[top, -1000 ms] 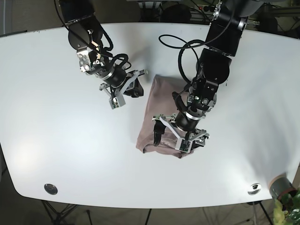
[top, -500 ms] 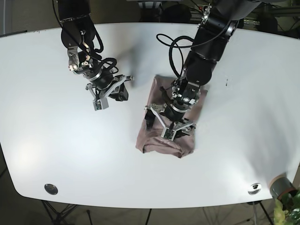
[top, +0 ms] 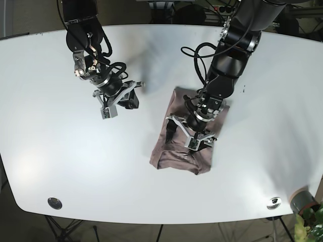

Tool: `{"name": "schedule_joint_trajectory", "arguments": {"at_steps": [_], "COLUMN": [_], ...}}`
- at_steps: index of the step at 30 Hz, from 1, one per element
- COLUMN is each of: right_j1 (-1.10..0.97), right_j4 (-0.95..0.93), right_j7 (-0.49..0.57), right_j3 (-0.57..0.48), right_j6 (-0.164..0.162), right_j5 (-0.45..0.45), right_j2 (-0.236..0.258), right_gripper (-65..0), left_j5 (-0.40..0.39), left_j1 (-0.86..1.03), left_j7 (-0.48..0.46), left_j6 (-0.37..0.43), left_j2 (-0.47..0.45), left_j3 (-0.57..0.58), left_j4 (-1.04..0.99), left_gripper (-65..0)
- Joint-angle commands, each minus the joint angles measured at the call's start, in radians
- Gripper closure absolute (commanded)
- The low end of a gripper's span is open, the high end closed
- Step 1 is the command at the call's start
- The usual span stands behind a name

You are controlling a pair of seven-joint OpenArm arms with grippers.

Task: Fold the T-shirt properly
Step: 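Push the pink bundle with the left gripper to the table's edge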

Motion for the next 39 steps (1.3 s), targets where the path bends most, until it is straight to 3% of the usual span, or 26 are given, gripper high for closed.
{"name": "schedule_joint_trajectory", "arguments": {"at_steps": [1,6,12,17,20,30,39], "right_j1": [0.015,0.025,0.026,0.026,0.026,0.028,0.028], "right_j4": [0.022,0.022,0.022,0.042,0.058,0.073,0.093], "right_j7": [0.02,0.02,0.02,0.02,0.02,0.02,0.02], "right_j3": [0.004,0.004,0.004,0.004,0.004,0.004,0.004], "right_j6": [0.01,0.01,0.01,0.01,0.01,0.01,0.01], "right_j5": [0.008,0.008,0.008,0.008,0.008,0.008,0.008], "right_j2": [0.004,0.004,0.004,0.004,0.004,0.006,0.006], "right_gripper": [-7.3,-7.3,-7.3,-7.3,-7.3,-7.3,-7.3], "left_j5": [0.027,0.027,0.023,0.022,0.022,0.022,0.02], "left_j1": [0.011,0.011,0.025,0.069,0.109,0.209,0.298], "left_j7": [0.131,0.133,0.133,0.128,0.128,0.134,0.133], "left_j6": [0.026,0.023,0.015,-0.088,-0.137,-0.364,-0.424], "left_j2": [-0.014,-0.028,-0.134,-0.278,-0.344,-0.536,-0.703], "left_j3": [0.0,-0.001,-0.003,-0.009,-0.07,-0.428,-0.518], "left_j4": [-0.019,-0.019,-0.023,-0.025,-0.02,-0.029,-0.053], "left_gripper": [-54.2,-54.2,-54.2,-54.2,-54.2,-54.2,-54.2]}}
